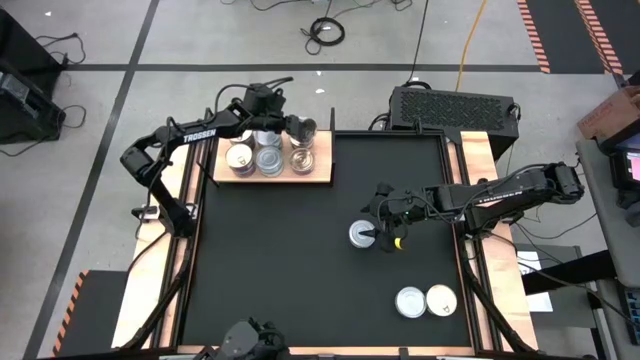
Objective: Stack canned seafood by type on shelf
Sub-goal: Stack the blue tuna can on top of the blue tuna on the shelf
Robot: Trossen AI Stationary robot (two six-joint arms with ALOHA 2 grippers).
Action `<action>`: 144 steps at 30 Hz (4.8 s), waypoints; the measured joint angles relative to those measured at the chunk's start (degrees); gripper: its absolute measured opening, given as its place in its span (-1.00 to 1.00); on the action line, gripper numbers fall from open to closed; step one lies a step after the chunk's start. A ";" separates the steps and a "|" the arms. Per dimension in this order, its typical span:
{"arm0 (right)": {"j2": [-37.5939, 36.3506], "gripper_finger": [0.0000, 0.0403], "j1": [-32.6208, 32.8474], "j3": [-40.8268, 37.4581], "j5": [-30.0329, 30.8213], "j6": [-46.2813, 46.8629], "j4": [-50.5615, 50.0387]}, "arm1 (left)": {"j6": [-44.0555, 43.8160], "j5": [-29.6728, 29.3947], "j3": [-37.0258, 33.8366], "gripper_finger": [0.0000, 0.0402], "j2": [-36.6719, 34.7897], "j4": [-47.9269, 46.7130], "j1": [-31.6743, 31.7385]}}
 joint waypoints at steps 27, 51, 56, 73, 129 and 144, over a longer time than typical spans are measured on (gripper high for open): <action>0.00 0.55 0.00 0.00 0.00 -0.37 -0.04 | 7.07 -1.53 0.02 0.42 0.02 -2.71 -1.46; 0.00 0.55 -0.01 -0.04 -0.01 -0.42 -0.04 | 10.08 -5.50 0.09 0.29 -1.12 -2.87 -1.54; 0.00 0.55 0.00 -0.04 -0.02 -0.44 -0.07 | 11.26 -5.63 0.09 0.12 -1.51 -2.66 -2.12; 0.00 0.55 0.00 -0.04 -0.02 -0.13 -0.07 | 11.05 -6.97 0.28 0.05 -1.68 -5.43 -2.69; -0.02 0.55 0.00 -0.04 -0.04 -0.37 -0.04 | -10.03 8.63 2.86 0.05 3.35 -2.03 5.47; 0.00 0.55 0.00 -0.04 -0.02 -0.63 -0.05 | -11.52 12.00 2.86 0.05 3.48 -3.17 5.77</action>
